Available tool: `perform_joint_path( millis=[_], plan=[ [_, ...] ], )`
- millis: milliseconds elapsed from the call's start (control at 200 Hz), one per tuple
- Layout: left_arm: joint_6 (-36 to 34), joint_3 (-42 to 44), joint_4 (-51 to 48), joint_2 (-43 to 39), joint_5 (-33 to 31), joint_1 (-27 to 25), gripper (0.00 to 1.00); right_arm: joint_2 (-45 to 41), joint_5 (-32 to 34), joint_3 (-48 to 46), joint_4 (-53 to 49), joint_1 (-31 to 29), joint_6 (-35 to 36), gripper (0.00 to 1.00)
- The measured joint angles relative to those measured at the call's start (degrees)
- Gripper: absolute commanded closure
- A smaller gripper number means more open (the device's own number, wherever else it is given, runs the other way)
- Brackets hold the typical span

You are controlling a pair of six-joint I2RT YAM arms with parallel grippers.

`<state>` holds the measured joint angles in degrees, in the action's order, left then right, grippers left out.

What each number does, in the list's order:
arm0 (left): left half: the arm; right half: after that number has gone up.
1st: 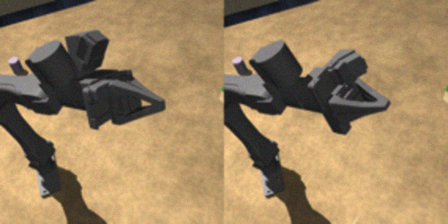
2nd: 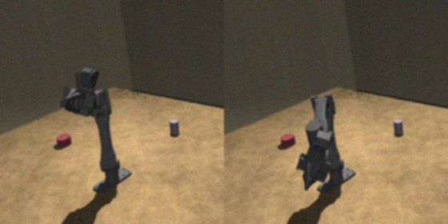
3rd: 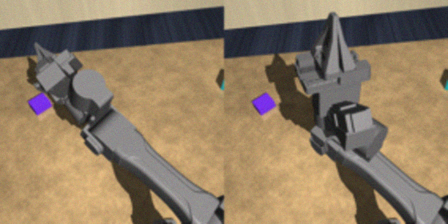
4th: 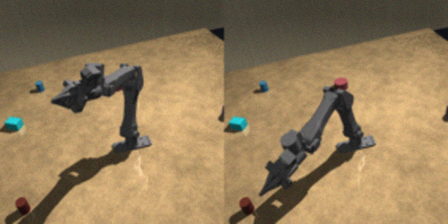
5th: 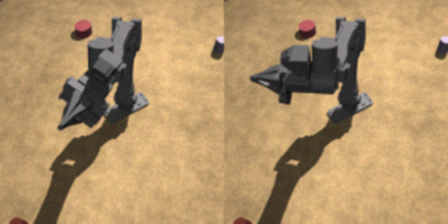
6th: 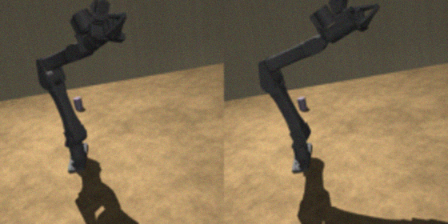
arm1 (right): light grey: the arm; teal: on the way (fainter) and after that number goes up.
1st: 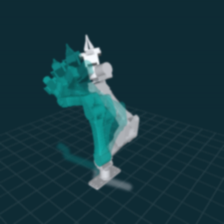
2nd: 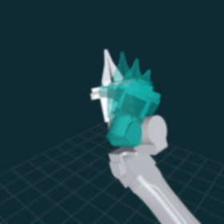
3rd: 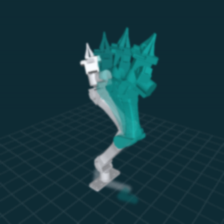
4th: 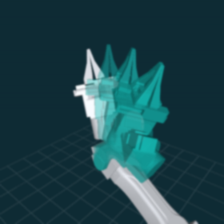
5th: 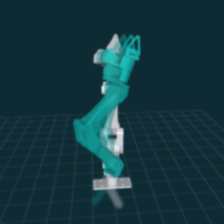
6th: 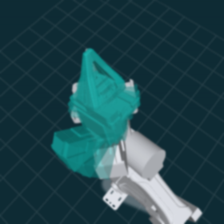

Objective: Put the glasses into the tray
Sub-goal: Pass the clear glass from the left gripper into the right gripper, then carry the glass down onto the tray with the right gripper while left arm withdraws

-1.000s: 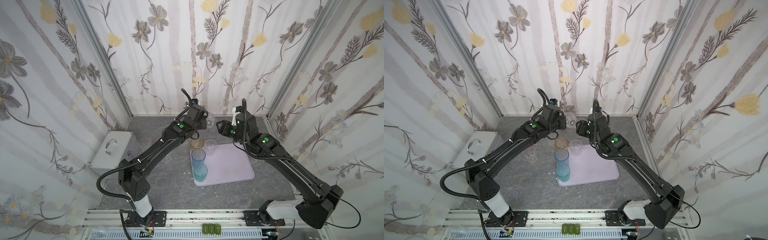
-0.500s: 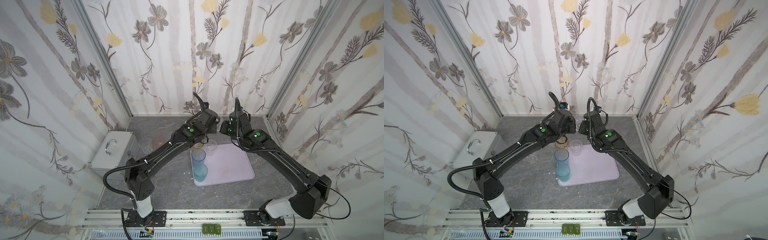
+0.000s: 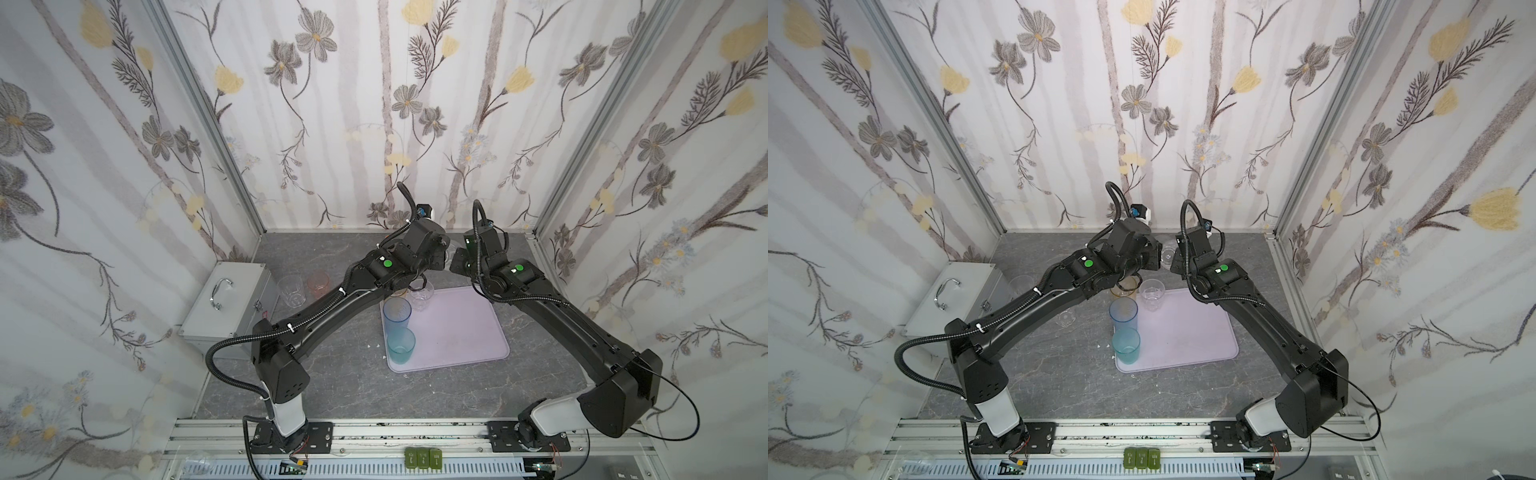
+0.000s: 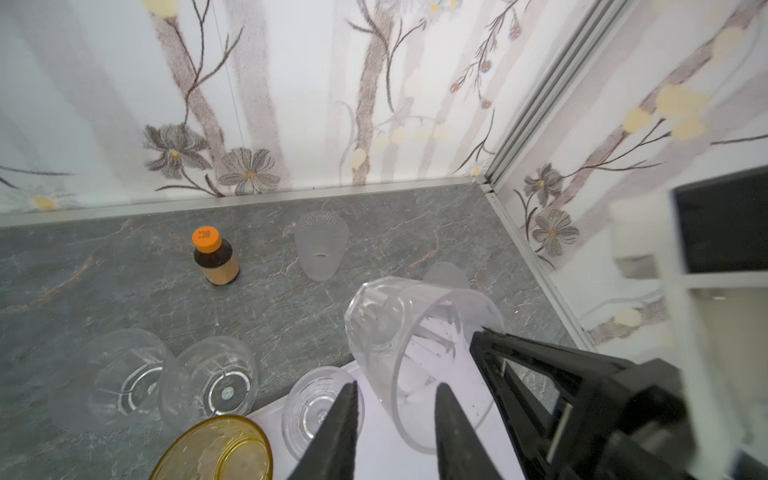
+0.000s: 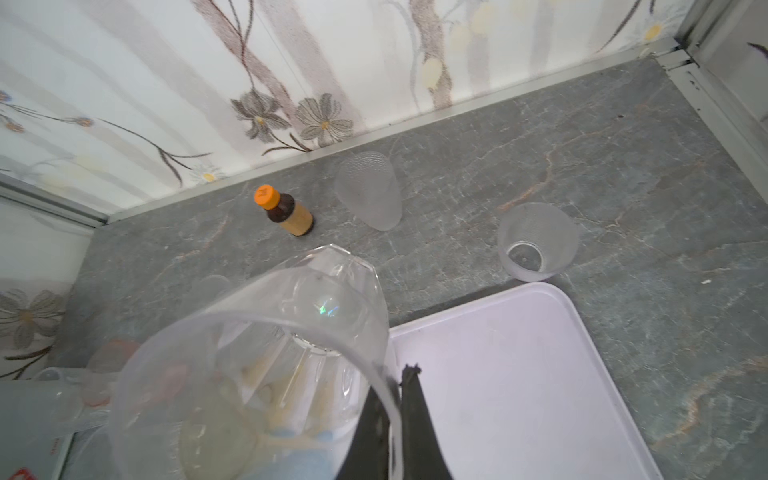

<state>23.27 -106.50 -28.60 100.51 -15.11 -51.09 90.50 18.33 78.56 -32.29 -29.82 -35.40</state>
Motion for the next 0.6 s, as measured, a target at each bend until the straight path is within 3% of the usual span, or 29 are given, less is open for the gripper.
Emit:
perform_joint_path(
  millis=[160, 340, 505, 600],
  plan=[
    [-5.18, 4.94, 2.82, -4.68, -0.79, 0.59, 0.44, -4.39, -1.55, -3.26, -3.02, 3.91, 3.41, 1.0],
    [-9.9, 24.37, 7.06, -14.49, -5.09, 4.2, 0.34, -5.35, -4.37, -8.85, -9.99, 5.49, 8.76, 1.0],
    [-9.88, 43.32, 14.95, -27.08, -8.02, 9.18, 0.27, -4.68, -8.13, -13.6, -14.14, 1.6, 9.97, 1.0],
    [-9.42, 49.57, 18.34, -32.24, -8.83, 10.64, 0.27, -0.28, -10.73, -13.05, -13.66, -2.23, 9.94, 1.0]
  ],
)
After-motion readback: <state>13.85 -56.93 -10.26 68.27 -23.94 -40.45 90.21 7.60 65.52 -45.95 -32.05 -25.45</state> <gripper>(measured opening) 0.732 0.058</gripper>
